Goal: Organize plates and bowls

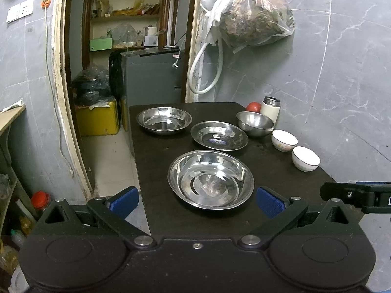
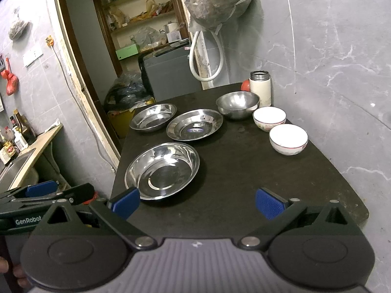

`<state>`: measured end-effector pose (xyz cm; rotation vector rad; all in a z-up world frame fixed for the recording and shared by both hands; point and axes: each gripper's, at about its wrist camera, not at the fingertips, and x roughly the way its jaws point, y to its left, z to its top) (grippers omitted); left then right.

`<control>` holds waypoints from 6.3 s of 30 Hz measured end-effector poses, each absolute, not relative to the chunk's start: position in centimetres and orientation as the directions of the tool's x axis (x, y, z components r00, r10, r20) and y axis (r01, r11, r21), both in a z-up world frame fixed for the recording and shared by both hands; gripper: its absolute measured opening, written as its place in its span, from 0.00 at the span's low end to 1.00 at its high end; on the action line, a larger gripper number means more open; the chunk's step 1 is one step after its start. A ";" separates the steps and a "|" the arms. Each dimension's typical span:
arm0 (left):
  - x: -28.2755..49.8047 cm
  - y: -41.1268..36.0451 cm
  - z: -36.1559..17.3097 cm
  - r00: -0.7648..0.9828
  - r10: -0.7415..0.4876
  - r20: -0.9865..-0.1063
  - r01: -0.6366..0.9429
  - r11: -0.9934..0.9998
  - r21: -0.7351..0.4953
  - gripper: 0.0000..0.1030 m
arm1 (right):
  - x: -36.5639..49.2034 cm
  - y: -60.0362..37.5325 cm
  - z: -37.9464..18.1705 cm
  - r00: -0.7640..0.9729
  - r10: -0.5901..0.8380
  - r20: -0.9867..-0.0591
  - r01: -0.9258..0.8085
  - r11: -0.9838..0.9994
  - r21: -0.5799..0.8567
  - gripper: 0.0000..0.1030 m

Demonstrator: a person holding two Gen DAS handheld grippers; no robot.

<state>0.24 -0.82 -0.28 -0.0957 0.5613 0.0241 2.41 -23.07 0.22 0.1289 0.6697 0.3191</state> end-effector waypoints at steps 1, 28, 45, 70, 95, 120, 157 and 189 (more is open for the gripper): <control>0.2 -0.8 -0.3 0.847 -0.003 -0.532 -0.049 0.995 -0.084 0.99 | 2.4 -23.1 0.2 0.738 0.331 -0.589 -0.248 0.943 0.219 1.00; 0.2 -0.6 -0.3 0.845 -0.002 -0.535 -0.052 0.995 -0.086 0.99 | 2.3 -22.6 0.4 0.740 0.329 -0.586 -0.251 0.944 0.214 1.00; 0.0 0.2 -0.5 0.841 -0.010 -0.541 -0.044 0.995 -0.086 0.99 | 2.5 -22.6 0.4 0.739 0.327 -0.590 -0.249 0.945 0.213 1.00; 7.2 3.2 -2.3 0.716 -0.090 -0.693 -0.126 0.959 -0.255 0.98 | 9.2 -23.3 -1.3 0.666 0.372 -0.647 -0.295 0.928 0.230 1.00; 22.0 13.2 -0.6 0.623 0.133 -0.771 -0.462 0.858 -0.225 0.99 | 20.0 -19.7 -4.8 0.657 0.464 -0.594 -0.371 0.885 0.280 1.00; 37.0 19.0 -7.7 0.727 0.041 -0.686 -0.275 0.932 -0.236 0.82 | 36.8 -6.7 -6.9 0.751 0.299 -0.589 -0.224 0.954 0.199 1.00; 38.3 20.5 -10.6 0.707 -0.103 -0.700 -0.251 0.888 -0.385 0.09 | 40.9 -2.4 -10.1 0.662 0.320 -0.678 -0.275 0.945 0.177 0.14; 21.9 9.2 -3.5 0.701 -0.104 -0.706 -0.158 0.942 -0.296 0.14 | 25.9 -14.8 -3.1 0.658 0.480 -0.580 -0.375 0.877 0.300 0.16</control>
